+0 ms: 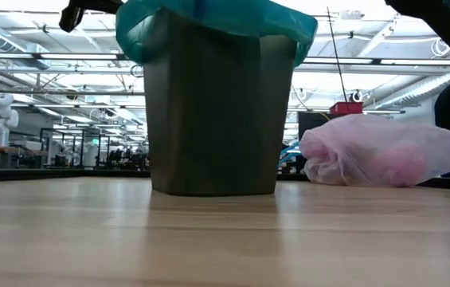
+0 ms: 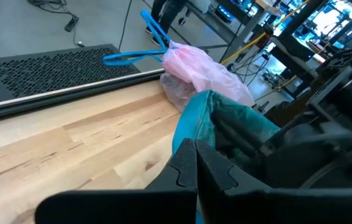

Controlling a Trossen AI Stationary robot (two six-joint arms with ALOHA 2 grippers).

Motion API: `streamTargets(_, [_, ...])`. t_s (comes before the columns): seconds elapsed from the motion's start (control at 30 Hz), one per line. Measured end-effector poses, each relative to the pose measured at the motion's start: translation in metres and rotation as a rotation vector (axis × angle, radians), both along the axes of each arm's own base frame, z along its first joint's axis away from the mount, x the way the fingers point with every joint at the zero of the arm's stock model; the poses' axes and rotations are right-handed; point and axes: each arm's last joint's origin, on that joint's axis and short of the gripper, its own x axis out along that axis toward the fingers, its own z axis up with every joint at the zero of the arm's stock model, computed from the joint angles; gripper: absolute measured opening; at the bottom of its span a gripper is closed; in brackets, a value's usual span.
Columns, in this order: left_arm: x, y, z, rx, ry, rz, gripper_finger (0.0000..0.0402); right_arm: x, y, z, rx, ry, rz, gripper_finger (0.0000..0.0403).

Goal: Place trash/remove bag and relplace
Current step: Insert the blue trash bag into the black trash bin

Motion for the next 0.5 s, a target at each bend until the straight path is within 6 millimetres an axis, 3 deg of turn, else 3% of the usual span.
streamTargets(0.5, [0.0,0.0,0.0,0.002,0.0,-0.001,0.0,-0.011,0.001,0.041,0.096,-0.138,0.021,0.0])
